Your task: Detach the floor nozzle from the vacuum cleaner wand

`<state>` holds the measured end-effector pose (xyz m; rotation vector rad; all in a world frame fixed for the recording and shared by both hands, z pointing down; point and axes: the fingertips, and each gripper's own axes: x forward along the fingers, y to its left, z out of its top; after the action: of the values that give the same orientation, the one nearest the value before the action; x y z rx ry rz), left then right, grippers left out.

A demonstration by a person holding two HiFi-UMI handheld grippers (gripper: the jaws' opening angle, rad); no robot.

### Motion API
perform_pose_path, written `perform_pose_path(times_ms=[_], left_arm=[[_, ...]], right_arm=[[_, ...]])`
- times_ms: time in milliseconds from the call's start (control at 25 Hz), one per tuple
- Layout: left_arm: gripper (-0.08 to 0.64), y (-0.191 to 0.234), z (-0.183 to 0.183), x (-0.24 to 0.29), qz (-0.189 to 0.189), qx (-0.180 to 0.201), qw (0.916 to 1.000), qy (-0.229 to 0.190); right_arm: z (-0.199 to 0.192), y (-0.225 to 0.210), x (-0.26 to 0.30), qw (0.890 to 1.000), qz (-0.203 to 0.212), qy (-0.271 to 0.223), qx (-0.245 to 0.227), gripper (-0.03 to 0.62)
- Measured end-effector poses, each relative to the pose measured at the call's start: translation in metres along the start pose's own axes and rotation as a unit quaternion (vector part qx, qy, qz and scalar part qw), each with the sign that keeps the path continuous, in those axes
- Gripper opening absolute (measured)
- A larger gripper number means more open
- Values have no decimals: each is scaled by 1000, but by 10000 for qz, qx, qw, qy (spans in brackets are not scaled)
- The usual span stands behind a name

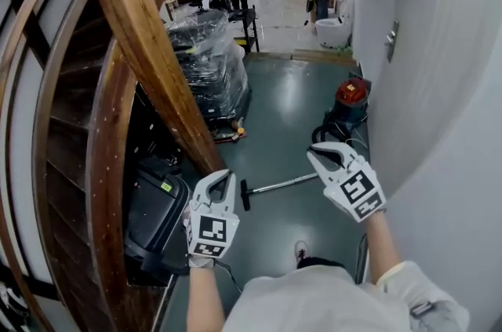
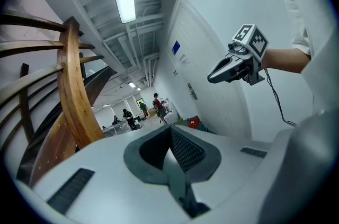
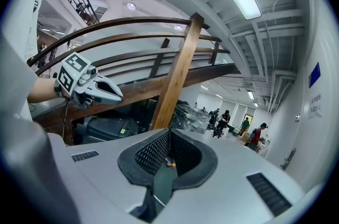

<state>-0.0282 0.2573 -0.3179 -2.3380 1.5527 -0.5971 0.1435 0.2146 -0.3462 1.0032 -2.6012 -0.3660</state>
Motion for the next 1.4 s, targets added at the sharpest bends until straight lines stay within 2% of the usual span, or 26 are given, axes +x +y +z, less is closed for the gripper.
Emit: perform_pose_path(times_ms=[200, 880, 1200, 1400], left_arm=[[0, 9, -1, 35, -35, -21, 10000, 70], [0, 23, -5, 120, -19, -192, 9994, 279], [0, 22, 2, 163, 76, -335, 9989, 305], [0, 24, 8, 182, 251, -384, 9984, 337]], right_arm=[[-13, -19, 21, 9995, 268, 34, 164, 31], [-51, -87, 80, 9984, 456, 268, 191, 31], [-67, -114, 99, 9952, 872, 393, 201, 31], [-82, -130, 112, 9926, 1083, 550, 37, 31]])
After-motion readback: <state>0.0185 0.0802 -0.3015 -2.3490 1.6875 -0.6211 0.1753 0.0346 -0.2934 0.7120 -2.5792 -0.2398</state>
